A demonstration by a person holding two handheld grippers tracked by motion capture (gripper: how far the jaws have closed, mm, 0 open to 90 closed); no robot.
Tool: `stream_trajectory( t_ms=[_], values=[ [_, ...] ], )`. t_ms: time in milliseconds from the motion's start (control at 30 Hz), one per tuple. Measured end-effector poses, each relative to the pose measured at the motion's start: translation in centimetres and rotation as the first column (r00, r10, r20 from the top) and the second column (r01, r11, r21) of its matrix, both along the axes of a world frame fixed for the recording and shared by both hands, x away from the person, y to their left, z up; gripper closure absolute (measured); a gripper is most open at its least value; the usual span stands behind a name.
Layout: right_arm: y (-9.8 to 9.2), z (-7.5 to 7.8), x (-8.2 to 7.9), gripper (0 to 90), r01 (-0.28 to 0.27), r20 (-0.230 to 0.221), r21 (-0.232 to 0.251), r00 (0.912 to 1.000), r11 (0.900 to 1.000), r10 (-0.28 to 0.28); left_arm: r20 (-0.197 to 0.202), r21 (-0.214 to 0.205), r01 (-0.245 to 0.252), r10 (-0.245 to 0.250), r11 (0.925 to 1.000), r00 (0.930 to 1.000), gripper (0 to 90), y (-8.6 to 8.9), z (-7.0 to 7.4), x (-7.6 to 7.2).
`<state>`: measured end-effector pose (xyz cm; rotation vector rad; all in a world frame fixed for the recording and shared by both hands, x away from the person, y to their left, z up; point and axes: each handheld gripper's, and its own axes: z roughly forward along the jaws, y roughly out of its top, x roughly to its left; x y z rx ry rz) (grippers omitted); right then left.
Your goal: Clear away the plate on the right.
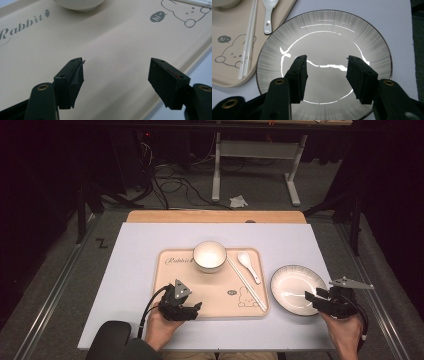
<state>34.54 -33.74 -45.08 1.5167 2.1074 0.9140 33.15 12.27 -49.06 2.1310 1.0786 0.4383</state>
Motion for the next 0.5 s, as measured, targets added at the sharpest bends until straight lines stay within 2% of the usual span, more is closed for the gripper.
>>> stream_trajectory(
  t_ms=[133, 300, 500],
  values=[
    [-0.4, -0.3, -0.2, 55.0, 0.020, -0.014, -0.013, 0.9997, 0.9997, -0.020, 0.004, -0.001, 0.008, -0.008, 1.0000, 1.0000, 28.8, -0.2, 0.0, 0.2],
    [-1.4, -0.4, -0.7, 54.1, 0.079, -0.008, -0.010, 0.9969, 0.9969, -0.079, 0.000, 0.006, 0.029, -0.029, 0.9996, 0.9996, 28.8, -0.7, -0.1, 0.3],
    [-2.2, -0.7, -0.9, 54.2, 0.117, -0.028, -0.003, 0.9928, 0.9932, -0.117, 0.000, 0.003, 0.036, -0.036, 0.9994, 0.9994, 28.8, -0.9, -0.1, 0.5]
  ],
)
